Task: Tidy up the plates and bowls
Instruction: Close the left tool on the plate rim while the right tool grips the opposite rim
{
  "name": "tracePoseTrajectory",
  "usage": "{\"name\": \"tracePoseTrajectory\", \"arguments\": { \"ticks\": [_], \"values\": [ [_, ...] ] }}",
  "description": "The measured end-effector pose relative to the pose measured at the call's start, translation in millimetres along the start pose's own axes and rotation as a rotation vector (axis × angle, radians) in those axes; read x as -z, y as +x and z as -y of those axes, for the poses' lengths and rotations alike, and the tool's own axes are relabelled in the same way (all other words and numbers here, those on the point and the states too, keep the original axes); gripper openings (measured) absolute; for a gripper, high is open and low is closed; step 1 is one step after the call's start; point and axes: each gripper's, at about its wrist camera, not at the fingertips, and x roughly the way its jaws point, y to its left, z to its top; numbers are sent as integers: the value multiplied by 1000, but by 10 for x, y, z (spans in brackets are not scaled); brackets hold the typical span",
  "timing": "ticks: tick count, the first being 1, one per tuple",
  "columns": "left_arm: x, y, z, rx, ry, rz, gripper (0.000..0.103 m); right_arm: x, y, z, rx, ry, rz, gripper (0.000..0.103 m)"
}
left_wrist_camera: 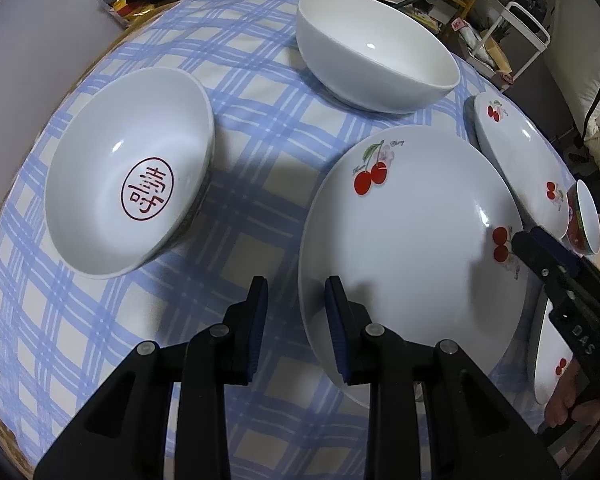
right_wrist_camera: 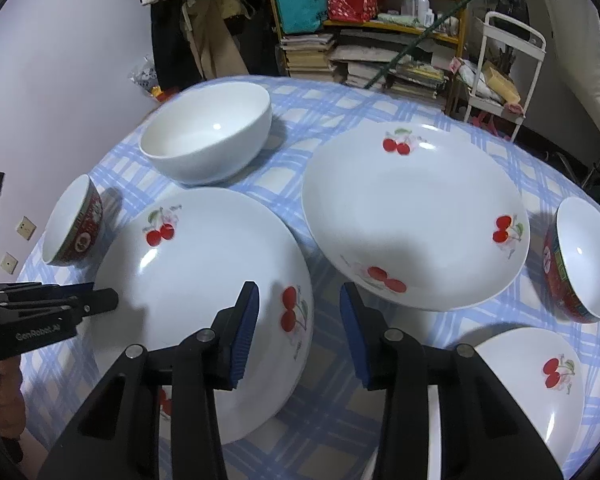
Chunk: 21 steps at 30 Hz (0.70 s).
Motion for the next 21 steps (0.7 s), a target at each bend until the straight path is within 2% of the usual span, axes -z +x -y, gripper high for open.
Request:
{"name": "tracePoseTrajectory", "arguments": {
  "ticks": [4, 6, 15, 21],
  "values": [
    [-1, -5, -11, 35, -2, -3, 16, 23, 98, 58, -30, 21, -28, 24],
    [-6, 1, -11, 54, -8, -6, 13, 30, 154, 84, -48, 27, -42, 14],
    [-37, 13, -28, 63, -20, -25, 12, 23, 181, 153, -109, 80, -68, 11],
    [6, -38, 29, 27, 5, -14, 13, 40, 135, 116, -106, 72, -78, 11]
  ]
}}
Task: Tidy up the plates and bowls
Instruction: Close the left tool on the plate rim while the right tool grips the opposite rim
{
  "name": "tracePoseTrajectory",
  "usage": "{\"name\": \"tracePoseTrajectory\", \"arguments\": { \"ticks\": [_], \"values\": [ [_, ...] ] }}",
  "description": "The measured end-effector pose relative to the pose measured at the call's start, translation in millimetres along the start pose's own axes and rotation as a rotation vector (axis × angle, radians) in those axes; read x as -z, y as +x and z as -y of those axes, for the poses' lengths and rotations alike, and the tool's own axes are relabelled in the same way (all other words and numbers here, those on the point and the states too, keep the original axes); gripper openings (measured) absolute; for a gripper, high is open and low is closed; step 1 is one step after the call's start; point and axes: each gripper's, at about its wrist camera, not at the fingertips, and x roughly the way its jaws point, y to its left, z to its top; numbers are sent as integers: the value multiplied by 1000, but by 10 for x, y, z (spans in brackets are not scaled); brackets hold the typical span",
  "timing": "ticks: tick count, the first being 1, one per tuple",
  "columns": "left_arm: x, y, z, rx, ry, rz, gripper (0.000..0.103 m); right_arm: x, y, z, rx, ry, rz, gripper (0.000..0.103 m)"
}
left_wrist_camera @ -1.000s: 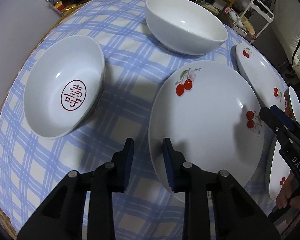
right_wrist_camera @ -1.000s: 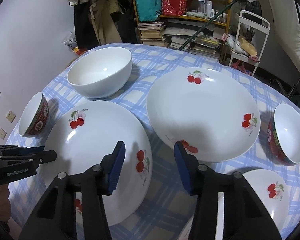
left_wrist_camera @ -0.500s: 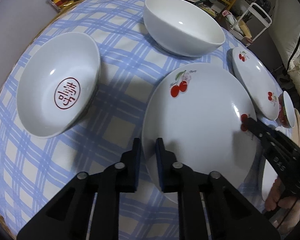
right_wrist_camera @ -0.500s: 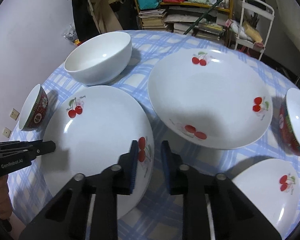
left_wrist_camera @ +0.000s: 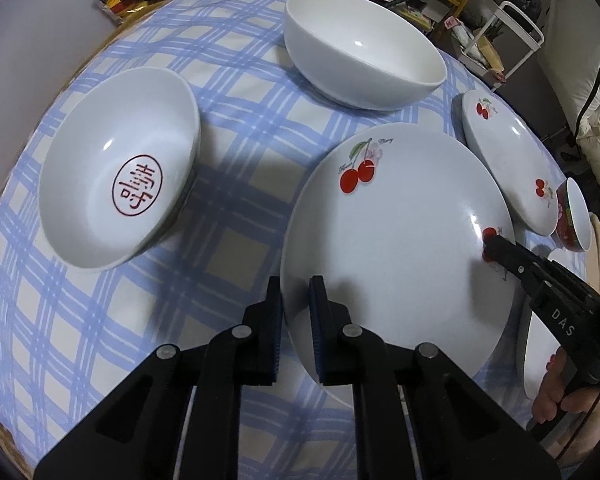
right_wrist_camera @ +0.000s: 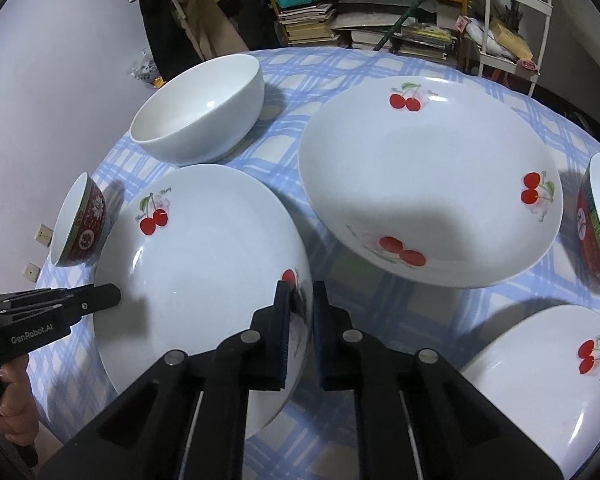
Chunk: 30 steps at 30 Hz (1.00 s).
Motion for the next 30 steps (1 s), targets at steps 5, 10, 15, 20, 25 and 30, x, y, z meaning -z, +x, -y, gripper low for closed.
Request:
{"name": "tracePoseTrajectory", "arguments": {
  "ticks": [5, 10, 15, 20, 25, 30],
  "values": [
    [64, -43, -14, 14, -12, -9, 14, 23, -124, -38, 10, -2, 14, 11],
    [151, -141, 65, 6, 10, 7, 14, 71, -246, -61, 24, 3, 29, 11],
    [257, -234, 61, 19, 5, 12, 14, 156, -372, -84, 29, 13, 36, 11],
    [366, -315, 55, 30, -7, 5, 14, 252, -513, -141, 47, 2, 51, 11],
    [481, -399, 95, 37, 2, 3, 14, 354, -640, -139, 51, 19, 58, 11],
    [606, -471, 153, 18, 19, 8, 14, 446, -744, -167, 65, 16, 66, 11]
  ]
}}
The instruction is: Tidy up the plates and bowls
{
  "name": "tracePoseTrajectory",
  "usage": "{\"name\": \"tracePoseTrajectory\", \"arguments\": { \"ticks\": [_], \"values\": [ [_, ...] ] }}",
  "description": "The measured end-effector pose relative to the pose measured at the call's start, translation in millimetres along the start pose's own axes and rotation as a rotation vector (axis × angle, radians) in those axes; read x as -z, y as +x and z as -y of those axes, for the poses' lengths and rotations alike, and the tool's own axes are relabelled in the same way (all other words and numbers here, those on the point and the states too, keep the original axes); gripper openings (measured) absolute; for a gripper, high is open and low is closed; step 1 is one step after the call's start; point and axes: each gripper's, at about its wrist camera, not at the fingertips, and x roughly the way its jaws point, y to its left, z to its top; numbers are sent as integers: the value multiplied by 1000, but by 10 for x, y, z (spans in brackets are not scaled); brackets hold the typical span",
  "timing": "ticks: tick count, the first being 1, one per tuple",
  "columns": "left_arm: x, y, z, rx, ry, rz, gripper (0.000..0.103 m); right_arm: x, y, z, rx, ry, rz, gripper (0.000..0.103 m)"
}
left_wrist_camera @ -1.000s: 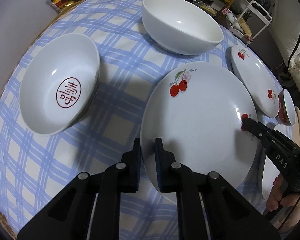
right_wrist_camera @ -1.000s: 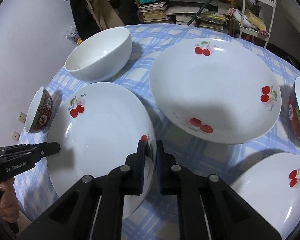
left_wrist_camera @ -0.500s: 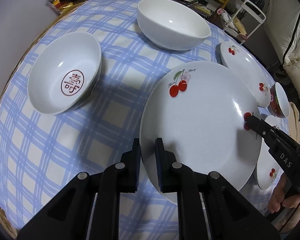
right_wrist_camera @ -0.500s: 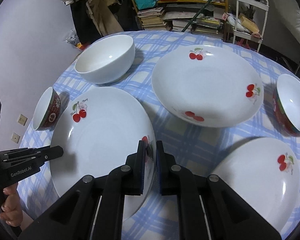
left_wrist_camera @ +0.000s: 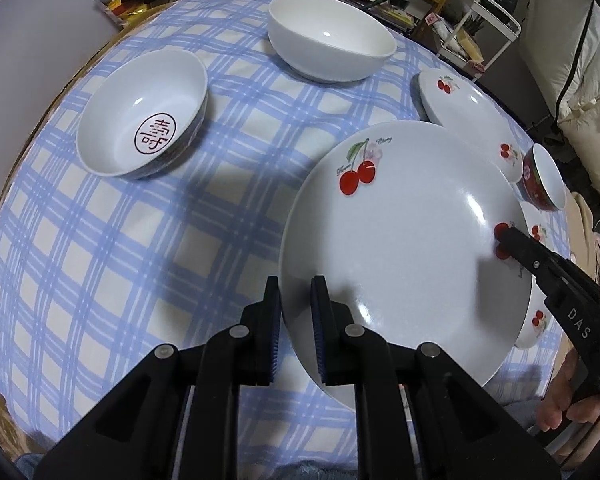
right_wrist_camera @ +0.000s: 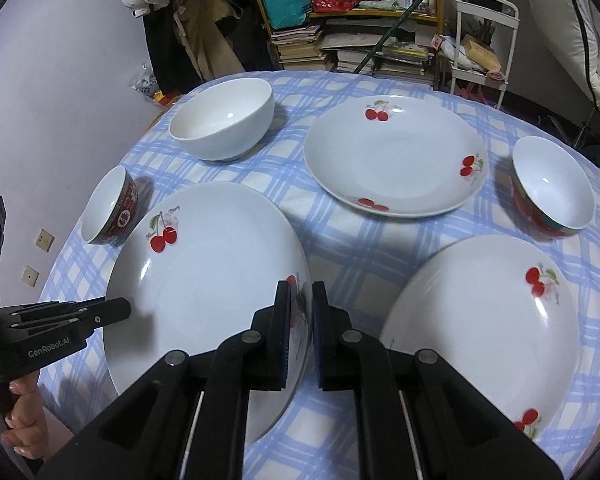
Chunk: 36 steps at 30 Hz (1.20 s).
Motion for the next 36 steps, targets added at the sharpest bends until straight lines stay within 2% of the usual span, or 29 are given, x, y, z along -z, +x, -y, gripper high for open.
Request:
{"name": "tracePoseTrajectory", "arguments": {
  "ticks": [7, 13, 17, 29, 36],
  "values": [
    [112, -61, 37, -7, 18, -9, 14, 133, -87, 30, 6, 17, -16, 9],
    [167, 23, 88, -13, 34, -48, 14, 222, -71, 74, 27, 30, -46, 9],
    [187, 86, 152, -33, 60, -65, 14, 251, -21, 111, 44, 38, -69, 10],
    [130, 316, 135, -58, 55, -126, 14, 312, 249, 95, 87, 23, -159, 11],
    [127, 317, 154, -42, 58, -130, 14, 348, 314, 114, 120, 28, -195, 13]
  ]
}}
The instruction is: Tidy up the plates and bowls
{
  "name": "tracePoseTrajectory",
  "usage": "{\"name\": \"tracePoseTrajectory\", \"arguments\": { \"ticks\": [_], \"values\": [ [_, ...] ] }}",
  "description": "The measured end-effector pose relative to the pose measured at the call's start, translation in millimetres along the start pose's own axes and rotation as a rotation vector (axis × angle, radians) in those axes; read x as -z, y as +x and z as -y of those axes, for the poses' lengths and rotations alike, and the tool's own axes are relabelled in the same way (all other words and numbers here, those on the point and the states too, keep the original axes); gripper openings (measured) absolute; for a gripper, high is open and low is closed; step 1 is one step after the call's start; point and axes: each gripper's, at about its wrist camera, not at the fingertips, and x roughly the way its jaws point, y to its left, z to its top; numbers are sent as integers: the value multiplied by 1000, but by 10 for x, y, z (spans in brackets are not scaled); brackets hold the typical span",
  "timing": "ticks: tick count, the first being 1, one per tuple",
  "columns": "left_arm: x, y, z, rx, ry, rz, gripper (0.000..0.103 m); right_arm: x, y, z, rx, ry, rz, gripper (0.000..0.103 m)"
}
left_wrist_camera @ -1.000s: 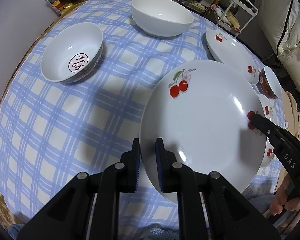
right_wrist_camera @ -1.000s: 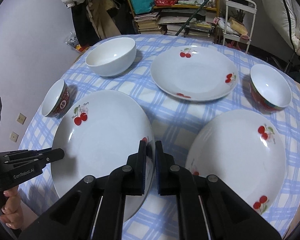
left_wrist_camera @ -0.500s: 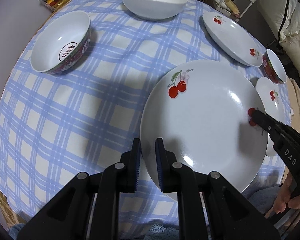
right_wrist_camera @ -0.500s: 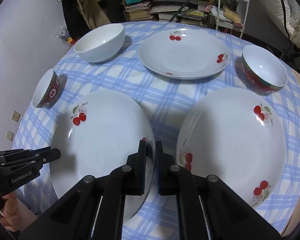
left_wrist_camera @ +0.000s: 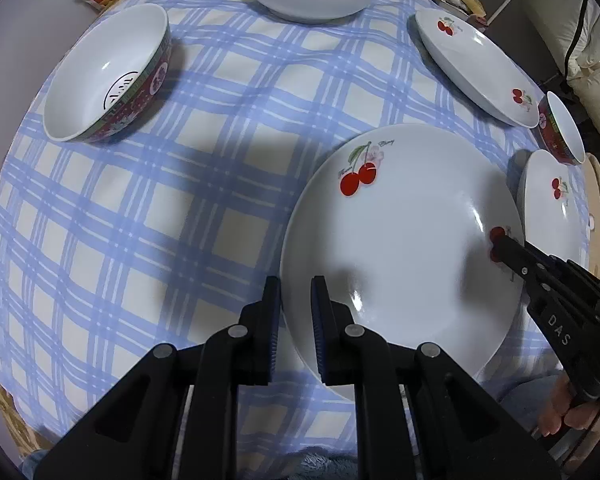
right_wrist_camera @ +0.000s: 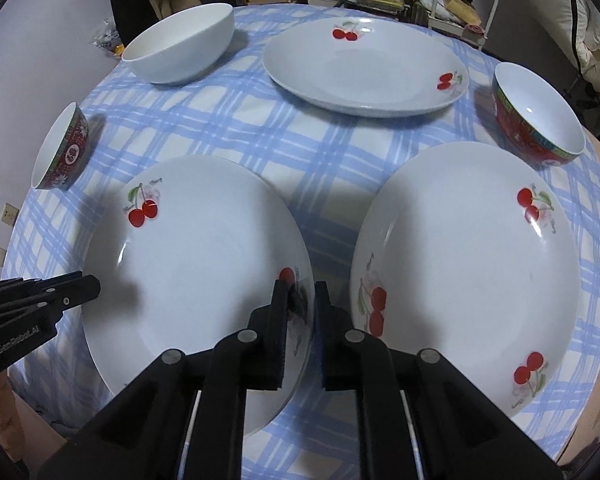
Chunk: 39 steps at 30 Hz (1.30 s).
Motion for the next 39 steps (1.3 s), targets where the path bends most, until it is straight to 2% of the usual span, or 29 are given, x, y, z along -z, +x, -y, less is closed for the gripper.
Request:
{"name": "tracePoseTrajectory", "arguments": {
  "ticks": [16, 21, 22, 26, 30, 31, 33, 35, 38, 39],
  "values": [
    [-10, -14, -66, 25, -16, -12, 17, -6, 31, -24, 20, 1, -34, 16],
    [35, -91, -44, -40, 18, 13, 18, -17, -76, -16, 18, -7, -2, 16],
    [44, -143, -22, -57, 31, 30, 20, -27, -104, -9, 14, -7, 7, 16],
    [26, -390, 44, -82, 55, 114, 36, -70, -253, 56, -37, 26, 58, 16],
    [-29, -551, 135, -134, 70, 161, 44, -145, -453, 143, -49, 48, 118, 17],
    [-44, -587, 158, -142, 69, 171, 46, -164, -495, 163, -41, 55, 130, 19],
    [-85, -666, 187, -150, 74, 187, 49, -219, -582, 264, -29, 81, 154, 32],
    [-121, -729, 261, -147, 85, 206, 53, -264, -663, 364, -18, 102, 163, 39],
    [-209, -790, 411, -139, 109, 218, 59, -343, -841, 588, -10, 134, 171, 44],
    [-234, -817, 480, -139, 124, 225, 59, -363, -889, 656, -10, 151, 177, 54]
  ]
}}
